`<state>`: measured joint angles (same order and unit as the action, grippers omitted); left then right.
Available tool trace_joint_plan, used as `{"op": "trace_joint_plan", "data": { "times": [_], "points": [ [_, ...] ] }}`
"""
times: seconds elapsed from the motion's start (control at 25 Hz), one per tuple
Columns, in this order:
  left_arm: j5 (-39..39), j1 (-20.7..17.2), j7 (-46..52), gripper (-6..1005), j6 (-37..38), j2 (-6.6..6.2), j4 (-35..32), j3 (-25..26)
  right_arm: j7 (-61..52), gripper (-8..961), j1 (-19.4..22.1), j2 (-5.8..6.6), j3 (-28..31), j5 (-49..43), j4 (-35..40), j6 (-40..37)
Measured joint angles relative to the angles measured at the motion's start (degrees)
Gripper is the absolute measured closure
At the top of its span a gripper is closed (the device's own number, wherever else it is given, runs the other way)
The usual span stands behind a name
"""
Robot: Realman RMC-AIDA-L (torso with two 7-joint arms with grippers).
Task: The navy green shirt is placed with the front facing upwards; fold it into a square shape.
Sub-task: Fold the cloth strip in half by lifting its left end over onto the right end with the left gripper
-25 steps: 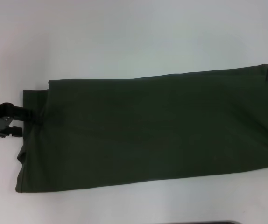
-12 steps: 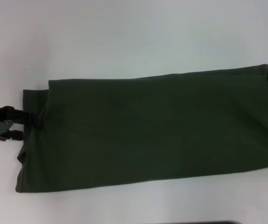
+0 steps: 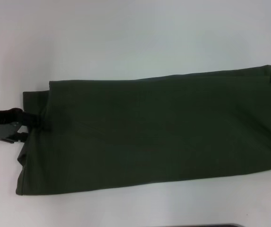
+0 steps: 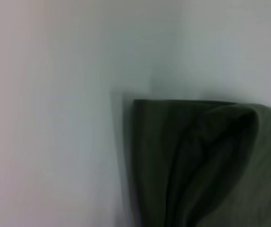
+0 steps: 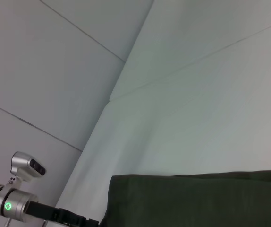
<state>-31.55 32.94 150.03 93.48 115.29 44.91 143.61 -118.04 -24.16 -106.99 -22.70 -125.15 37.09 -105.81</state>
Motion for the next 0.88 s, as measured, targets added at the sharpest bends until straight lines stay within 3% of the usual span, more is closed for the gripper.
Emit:
{"op": "trace_joint_plan", "data": {
  "times": [0.68,0.88],
  "points": [
    [-0.07,2.63,0.48,179,0.18,1.82,-0.36,-0.13,0.00,87,0.00,0.24,-0.15,0.00,-0.01,-0.19],
    [-0.57,3.88,1.33,181,0.45,1.45,-3.44,0.29,0.00,87,0.00,0.30,-0.15,0.00,-0.01,-0.19]
  ]
}}
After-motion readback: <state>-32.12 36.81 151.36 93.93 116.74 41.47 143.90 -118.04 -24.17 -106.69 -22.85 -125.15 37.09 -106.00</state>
